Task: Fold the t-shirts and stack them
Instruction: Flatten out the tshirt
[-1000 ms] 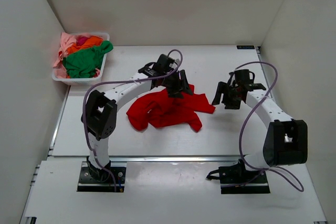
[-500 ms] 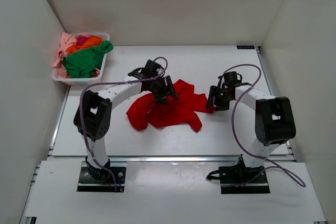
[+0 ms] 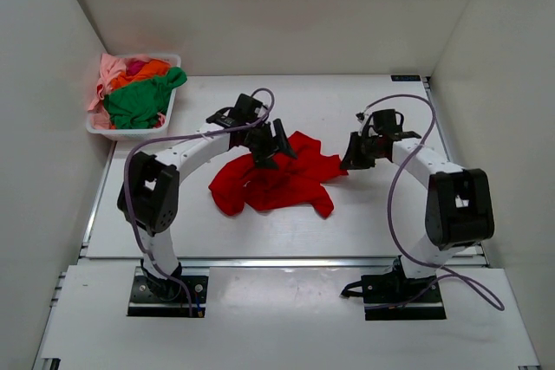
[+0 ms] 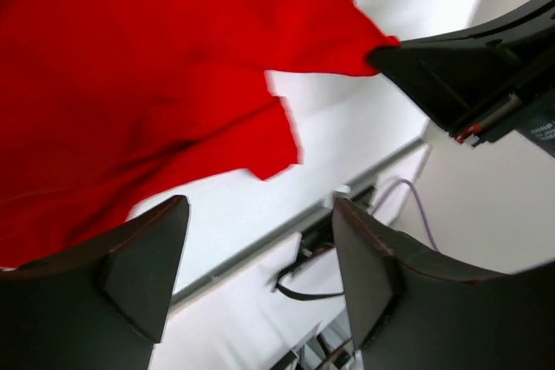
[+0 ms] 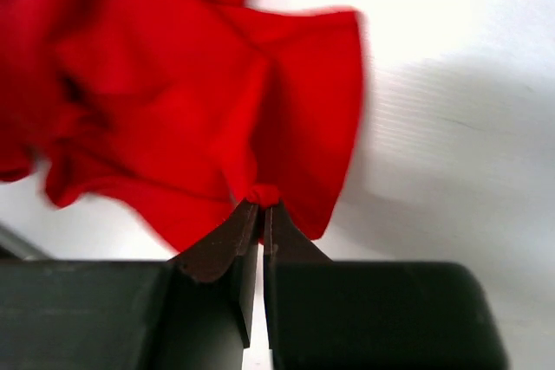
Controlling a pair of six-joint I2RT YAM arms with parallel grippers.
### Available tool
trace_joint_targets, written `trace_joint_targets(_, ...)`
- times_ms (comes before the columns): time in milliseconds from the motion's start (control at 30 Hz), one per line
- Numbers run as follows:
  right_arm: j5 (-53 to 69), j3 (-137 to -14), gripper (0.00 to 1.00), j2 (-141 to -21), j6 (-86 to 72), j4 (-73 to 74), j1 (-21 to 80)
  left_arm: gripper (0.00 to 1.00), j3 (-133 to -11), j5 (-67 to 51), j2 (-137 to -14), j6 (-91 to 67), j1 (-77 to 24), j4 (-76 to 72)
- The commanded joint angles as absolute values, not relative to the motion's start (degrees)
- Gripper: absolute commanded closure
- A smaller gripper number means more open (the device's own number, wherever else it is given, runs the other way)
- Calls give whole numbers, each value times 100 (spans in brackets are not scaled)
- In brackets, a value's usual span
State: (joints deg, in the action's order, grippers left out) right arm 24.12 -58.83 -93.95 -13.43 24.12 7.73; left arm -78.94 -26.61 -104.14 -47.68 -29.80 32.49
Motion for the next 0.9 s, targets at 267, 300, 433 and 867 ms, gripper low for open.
trace_joint_targets(267,3849,-5915,100,-8201,-941,1907,1256,21,-8236,-3717,-10600,-6247,-3349,2059)
trace_joint_targets(300,3937,-5889,100,-8209,-906,1899,1257,23,-8157,-3805,-10617,-6371,-3331,1848)
trace_joint_targets(433,4227,-5862,100,-8138,-730,1907,1459,25,-8025,-3973,-10573,-6995,-3366,1284)
trace_joint_targets(867,4201,-5959,100,-8095,-387,2056,1740,36,-7190,-4474,-10538,-8129,-3348,626)
